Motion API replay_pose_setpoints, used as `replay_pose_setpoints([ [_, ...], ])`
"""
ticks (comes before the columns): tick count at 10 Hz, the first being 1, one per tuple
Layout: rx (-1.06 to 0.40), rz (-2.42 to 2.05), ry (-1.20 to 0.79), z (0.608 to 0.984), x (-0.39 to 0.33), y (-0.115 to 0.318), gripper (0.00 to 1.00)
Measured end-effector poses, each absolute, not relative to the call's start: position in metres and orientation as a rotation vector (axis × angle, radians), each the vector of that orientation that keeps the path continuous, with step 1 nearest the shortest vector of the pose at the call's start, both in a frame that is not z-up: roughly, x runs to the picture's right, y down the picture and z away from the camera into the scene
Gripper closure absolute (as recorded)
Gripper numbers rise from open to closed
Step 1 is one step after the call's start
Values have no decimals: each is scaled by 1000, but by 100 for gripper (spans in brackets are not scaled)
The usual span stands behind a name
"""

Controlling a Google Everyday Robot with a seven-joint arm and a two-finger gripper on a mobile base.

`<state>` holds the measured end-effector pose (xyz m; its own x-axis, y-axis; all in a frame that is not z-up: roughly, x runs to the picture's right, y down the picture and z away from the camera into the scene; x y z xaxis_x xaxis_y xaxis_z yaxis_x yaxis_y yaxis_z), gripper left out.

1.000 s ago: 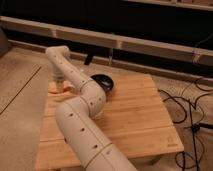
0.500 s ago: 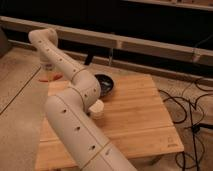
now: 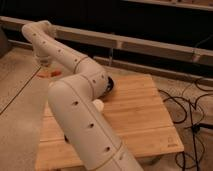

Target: Place the pepper in the ceramic cup

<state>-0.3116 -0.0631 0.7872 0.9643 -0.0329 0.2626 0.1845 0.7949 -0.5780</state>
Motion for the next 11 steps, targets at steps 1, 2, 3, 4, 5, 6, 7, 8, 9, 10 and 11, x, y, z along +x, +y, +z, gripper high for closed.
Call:
replay_pose_setpoints([
  [1, -637, -79, -229, 772, -299, -42, 100],
  [2, -626, -54, -217, 760, -289, -27, 100],
  [3, -616, -36, -207, 748, -280, -10, 100],
  [4, -607, -25, -203, 736, -274, 6, 100],
  [5, -598, -18, -200, 725, -269, 20, 100],
  [6, -591, -13, -198, 720, -265, 27, 100],
  [7, -587, -10, -198, 717, -262, 33, 100],
  [8, -590, -13, -192, 719, -261, 37, 100],
  [9, -601, -17, -178, 723, -258, 41, 100],
  [10, -622, -12, -153, 729, -248, 46, 100],
  [11, -635, 7, -128, 734, -234, 50, 100],
])
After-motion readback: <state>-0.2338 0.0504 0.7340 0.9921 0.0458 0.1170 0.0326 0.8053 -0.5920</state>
